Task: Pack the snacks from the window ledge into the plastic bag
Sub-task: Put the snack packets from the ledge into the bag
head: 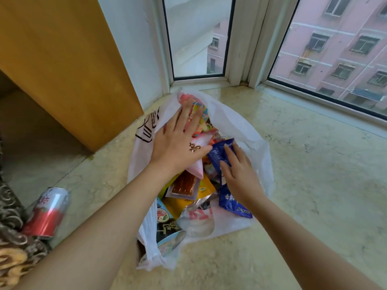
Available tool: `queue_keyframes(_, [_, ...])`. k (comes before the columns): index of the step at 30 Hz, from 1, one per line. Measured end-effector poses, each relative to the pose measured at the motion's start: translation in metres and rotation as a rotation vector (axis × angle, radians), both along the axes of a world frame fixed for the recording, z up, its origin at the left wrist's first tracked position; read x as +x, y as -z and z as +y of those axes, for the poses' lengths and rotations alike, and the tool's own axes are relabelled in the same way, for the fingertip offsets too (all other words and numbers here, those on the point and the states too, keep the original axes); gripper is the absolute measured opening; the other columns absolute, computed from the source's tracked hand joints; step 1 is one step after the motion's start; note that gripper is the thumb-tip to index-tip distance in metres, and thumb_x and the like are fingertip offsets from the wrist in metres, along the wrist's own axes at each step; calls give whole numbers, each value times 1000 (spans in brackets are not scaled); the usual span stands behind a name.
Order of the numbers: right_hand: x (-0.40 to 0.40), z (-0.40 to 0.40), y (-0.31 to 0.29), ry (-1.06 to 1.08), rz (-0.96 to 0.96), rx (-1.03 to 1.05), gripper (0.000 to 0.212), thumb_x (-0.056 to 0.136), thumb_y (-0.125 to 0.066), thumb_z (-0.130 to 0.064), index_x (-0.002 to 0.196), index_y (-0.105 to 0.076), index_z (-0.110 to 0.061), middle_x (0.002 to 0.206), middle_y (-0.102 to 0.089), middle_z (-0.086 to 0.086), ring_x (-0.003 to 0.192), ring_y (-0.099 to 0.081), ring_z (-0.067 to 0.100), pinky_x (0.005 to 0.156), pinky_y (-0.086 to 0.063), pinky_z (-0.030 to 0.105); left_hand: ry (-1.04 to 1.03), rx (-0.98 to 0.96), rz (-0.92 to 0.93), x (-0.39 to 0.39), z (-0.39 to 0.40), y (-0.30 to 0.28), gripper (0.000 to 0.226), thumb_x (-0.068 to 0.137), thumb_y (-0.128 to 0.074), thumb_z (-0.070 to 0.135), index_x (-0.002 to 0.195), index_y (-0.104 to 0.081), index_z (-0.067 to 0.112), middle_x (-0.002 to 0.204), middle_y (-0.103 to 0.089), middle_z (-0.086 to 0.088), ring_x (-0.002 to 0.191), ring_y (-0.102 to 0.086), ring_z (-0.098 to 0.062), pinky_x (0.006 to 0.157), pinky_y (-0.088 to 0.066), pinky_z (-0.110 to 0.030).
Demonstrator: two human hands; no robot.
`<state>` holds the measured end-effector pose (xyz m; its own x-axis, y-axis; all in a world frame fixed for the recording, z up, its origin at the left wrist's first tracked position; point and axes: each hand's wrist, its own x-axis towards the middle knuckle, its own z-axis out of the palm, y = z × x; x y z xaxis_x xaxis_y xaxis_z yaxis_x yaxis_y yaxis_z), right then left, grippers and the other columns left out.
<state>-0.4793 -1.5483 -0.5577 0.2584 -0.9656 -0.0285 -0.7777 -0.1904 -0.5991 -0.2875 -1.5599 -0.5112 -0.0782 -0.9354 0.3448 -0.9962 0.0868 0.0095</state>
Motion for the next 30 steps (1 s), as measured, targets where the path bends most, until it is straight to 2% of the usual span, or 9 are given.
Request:
queue_keyframes(3, [-6, -4, -4, -105, 22, 96, 56, 102, -27, -41, 153, -8, -27, 161, 5, -8, 146, 5, 6, 116, -6, 25, 117, -48, -127, -5, 13, 3, 90, 83, -39, 73, 154, -13, 25, 161, -9, -2, 148, -8, -19, 93, -45, -39])
queue_keyframes(5, [-10, -4, -8, -93, 101, 57, 55, 102, -27, -41, 153, -9, -28, 161, 2, -8, 147, 3, 8, 117, -14, 31, 166, -52, -203, -14, 22, 7, 85, 85, -38, 71, 153, -15, 24, 161, -9, -2, 148, -9, -20, 102, -36, -48])
queue_keyframes(8, [-17, 0, -15, -102, 272, -255, 53, 92, -56, -17, 143, -41, -13, 151, -36, 10, 140, -33, 27, 103, -43, 44, 200, -38, -370, -33, 36, 18, 79, 90, -35, 63, 153, -19, 17, 160, -13, -4, 147, -9, -21, 115, -2, -53])
queue_keyframes(10, [-25, 1, -14, -113, 393, -504, 48, 77, -59, -5, 126, -59, -7, 133, -56, 16, 124, -52, 34, 92, -46, 43, 226, 5, -457, -47, 44, 29, 74, 91, -37, 59, 149, -32, 13, 156, -27, -6, 145, -15, -20, 115, 3, -51])
queue_keyframes(15, [-49, -1, -27, -79, 647, -542, 64, 62, -58, 3, 125, -58, -9, 127, -55, 20, 116, -54, 39, 89, -45, 48, 218, 213, -380, -77, 48, 48, 70, 94, -31, 59, 149, -29, 17, 153, -32, -11, 144, -24, -24, 115, 6, -48])
queue_keyframes(18, [-58, 1, -33, -75, 749, -519, 75, 56, -46, 11, 127, -56, -12, 122, -58, 18, 81, -63, 33, 72, -46, 42, 155, 234, -335, -87, 42, 52, 62, 96, -16, 51, 152, -14, 25, 158, -19, -12, 145, -19, -30, 112, 11, -50])
queue_keyframes(22, [-66, 10, -37, -89, 718, -647, 67, 64, -28, 8, 119, -62, -14, 84, -65, 5, 52, -50, 23, 60, -30, 33, 174, 302, -360, -86, 33, 58, 61, 102, -15, 46, 144, 25, 28, 158, 18, -10, 146, 12, -32, 106, 25, -51])
queue_keyframes(25, [-71, 20, -43, -106, 631, -803, 48, 70, -50, 6, 110, -63, -17, 75, -62, -1, 54, -49, 23, 59, -29, 33, 142, 351, -402, -88, 27, 55, 55, 104, -14, 43, 151, 9, 28, 161, 8, -7, 146, 10, -32, 108, 23, -53])
queue_keyframes(30, [-82, 38, -62, -84, 412, -1043, 40, 80, -44, 6, 96, -70, -19, 79, -65, -4, 54, -49, 22, 56, -30, 34, 53, 369, -393, -96, 17, 47, 56, 103, -18, 44, 153, 2, 30, 161, 8, -6, 147, 7, -32, 108, 22, -53])
